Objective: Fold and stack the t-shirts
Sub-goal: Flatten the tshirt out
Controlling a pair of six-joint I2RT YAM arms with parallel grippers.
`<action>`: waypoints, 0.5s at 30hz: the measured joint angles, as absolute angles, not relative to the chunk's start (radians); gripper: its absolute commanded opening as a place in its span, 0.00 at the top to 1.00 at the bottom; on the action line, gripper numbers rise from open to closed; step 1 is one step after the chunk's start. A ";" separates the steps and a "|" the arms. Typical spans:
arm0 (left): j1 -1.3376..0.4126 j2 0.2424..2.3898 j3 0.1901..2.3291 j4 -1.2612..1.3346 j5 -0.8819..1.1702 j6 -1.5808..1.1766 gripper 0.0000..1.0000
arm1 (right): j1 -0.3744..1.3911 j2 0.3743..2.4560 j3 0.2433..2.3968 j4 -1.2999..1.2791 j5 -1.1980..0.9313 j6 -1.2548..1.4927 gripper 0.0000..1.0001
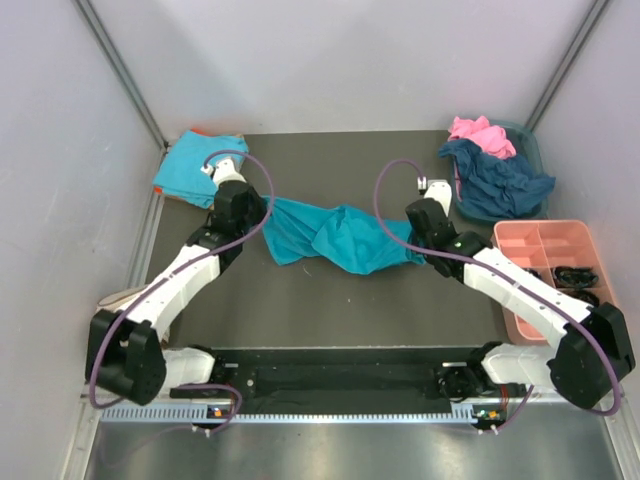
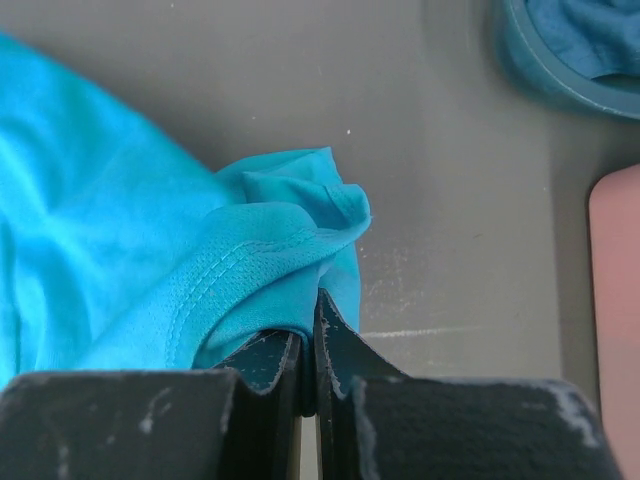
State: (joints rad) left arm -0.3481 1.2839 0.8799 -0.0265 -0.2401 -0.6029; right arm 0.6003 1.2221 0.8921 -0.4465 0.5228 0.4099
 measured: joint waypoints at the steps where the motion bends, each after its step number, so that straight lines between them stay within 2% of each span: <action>1: -0.348 1.262 0.884 -0.037 -0.253 -0.598 1.00 | 0.600 1.222 0.892 -0.446 0.525 0.405 1.00; 15: -0.339 1.111 1.007 -0.243 -0.428 -0.510 1.00 | 0.591 1.233 0.950 -0.479 0.639 0.398 1.00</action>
